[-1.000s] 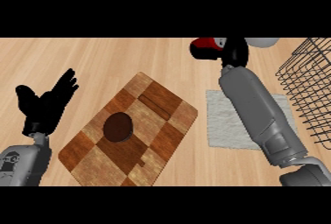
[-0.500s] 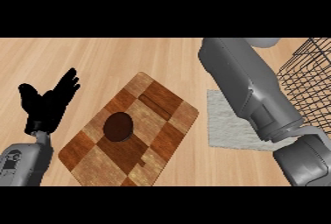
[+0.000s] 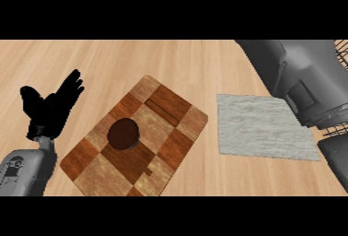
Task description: Pick the can from the placemat and place it in the basket
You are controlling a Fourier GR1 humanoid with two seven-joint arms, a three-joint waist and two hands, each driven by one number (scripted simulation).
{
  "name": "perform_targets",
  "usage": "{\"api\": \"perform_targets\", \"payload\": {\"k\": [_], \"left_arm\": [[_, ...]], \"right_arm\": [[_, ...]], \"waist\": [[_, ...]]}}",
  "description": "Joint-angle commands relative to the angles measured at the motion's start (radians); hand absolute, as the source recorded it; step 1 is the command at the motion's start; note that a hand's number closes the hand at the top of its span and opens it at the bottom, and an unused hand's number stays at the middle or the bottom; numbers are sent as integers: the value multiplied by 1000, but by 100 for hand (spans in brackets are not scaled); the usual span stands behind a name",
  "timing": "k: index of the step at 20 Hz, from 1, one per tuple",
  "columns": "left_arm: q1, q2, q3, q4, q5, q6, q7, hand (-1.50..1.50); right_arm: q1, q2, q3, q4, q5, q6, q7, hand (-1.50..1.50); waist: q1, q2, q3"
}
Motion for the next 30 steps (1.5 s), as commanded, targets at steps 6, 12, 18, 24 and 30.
{"api": "perform_targets", "payload": {"k": [6, 12, 18, 24, 30], "left_arm": [[-24, 17, 11, -14, 9, -8, 47, 0], [17, -10, 2, -29, -3, 8, 17, 0], [25, 13, 35, -22, 12, 1, 33, 0], [62, 13, 47, -15, 9, -12, -12, 0], [71, 15, 57, -20, 9, -13, -9, 0]], "right_arm": [[-80, -117, 63, 53, 73, 57, 248, 150], [15, -159, 122, 54, 130, 83, 325, 150], [69, -213, 104, 54, 109, 68, 302, 150], [142, -212, 98, 49, 101, 2, 259, 150], [268, -256, 38, -4, 40, -127, 151, 150]], "waist": [[-8, 0, 2], [-20, -4, 3], [-49, -16, 4], [-58, -19, 4], [-72, -21, 5]]}}
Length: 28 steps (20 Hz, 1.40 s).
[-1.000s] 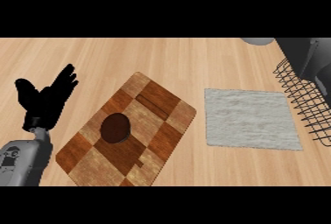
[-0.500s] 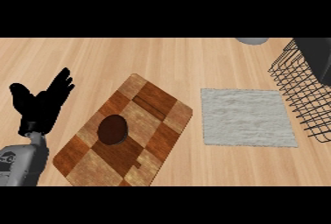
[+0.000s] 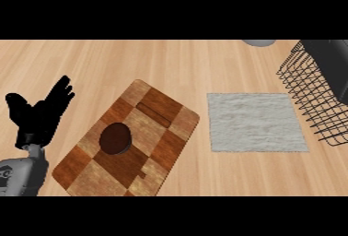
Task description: Pick the can from the placemat and place it in the basket
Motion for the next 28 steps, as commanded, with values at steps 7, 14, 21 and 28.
{"api": "perform_targets", "payload": {"k": [7, 14, 21, 28], "left_arm": [[4, 9, 22, 18, 8, -15, -19, 0], [40, -18, 7, -17, -14, 1, -32, 0], [14, 26, 25, -28, -4, -19, 31, 0], [44, 1, 44, 12, -18, 23, 0, 0]], "right_arm": [[94, -67, -16, 15, -8, -195, 220, -150], [165, -52, -33, -39, -30, -211, 103, -150], [122, -149, -49, -47, -26, -393, 144, -150], [143, -186, -126, -99, -87, -566, 99, -150]], "waist": [[-6, 1, 0], [-3, -1, 0], [-19, -11, -1], [-87, -37, -3]]}}
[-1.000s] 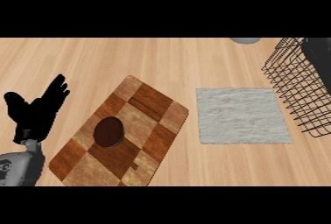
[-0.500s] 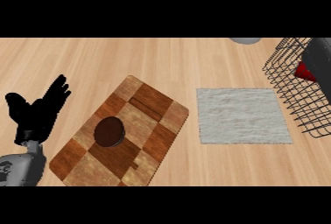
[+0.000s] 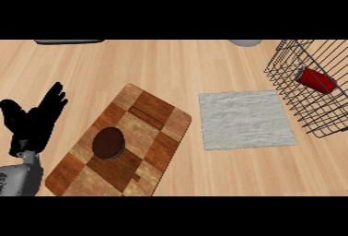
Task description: Pick the can from the placemat and place it in the basket
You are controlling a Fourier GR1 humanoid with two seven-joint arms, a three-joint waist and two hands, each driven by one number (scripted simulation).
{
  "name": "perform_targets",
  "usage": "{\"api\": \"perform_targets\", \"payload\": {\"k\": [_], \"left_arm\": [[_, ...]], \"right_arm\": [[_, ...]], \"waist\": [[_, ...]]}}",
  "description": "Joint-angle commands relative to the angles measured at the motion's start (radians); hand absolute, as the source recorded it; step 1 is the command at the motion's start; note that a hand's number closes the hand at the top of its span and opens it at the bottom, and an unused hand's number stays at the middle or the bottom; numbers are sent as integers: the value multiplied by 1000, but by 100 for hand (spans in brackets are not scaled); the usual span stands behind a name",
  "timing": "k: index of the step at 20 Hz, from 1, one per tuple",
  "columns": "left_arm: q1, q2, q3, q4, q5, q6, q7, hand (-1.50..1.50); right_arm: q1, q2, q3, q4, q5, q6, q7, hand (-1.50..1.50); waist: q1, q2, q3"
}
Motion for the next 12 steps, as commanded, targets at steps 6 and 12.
{"api": "perform_targets", "payload": {"k": [6, 12], "left_arm": [[76, 16, 46, 21, 12, 0, -31, 0], [93, 29, 70, 13, 16, 11, -19, 0]], "right_arm": [[65, 63, -61, -83, -58, -116, 85, -150], [143, 153, -60, -169, -89, -64, 64, -150]], "waist": [[-78, -38, -2], [-115, -59, -2]]}}
